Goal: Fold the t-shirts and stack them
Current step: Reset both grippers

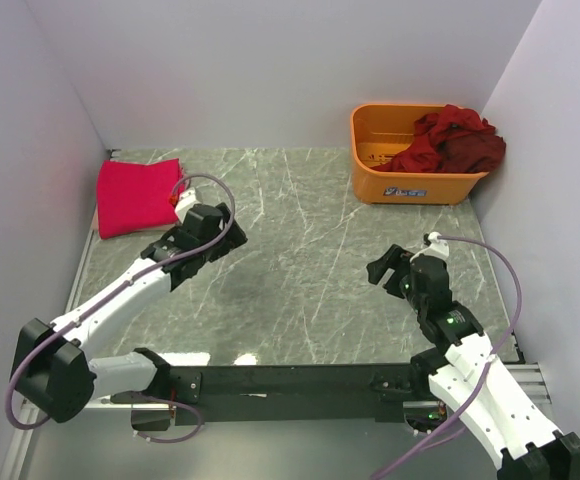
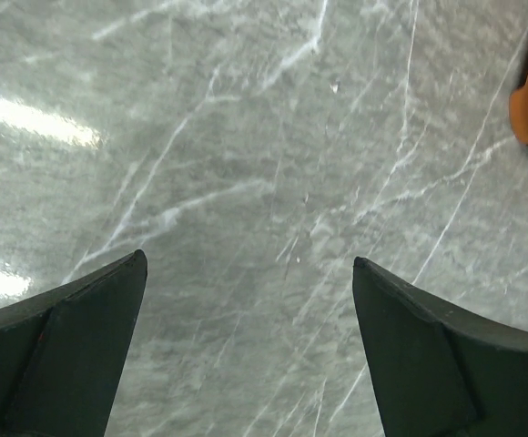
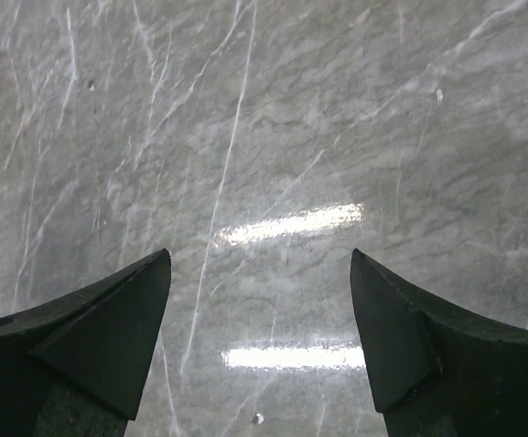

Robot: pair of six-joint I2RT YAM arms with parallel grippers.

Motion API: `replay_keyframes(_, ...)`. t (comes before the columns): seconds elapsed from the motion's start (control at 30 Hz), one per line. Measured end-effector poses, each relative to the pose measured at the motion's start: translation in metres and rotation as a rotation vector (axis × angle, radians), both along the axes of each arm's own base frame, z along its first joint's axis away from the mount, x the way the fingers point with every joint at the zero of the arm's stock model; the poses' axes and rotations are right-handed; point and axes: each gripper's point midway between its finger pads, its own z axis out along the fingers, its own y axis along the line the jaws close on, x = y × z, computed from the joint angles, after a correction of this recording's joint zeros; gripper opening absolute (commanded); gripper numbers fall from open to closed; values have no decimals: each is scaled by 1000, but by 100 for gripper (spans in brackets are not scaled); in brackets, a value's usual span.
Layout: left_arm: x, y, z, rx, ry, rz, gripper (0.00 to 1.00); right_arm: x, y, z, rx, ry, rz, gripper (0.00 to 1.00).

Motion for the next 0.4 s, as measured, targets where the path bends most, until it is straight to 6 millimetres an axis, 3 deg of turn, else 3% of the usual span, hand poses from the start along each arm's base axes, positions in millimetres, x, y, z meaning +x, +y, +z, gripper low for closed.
replay_keyframes(0.4, 10, 9, 3, 61, 5, 55, 99, 4, -8, 2, -18, -16, -49, 87)
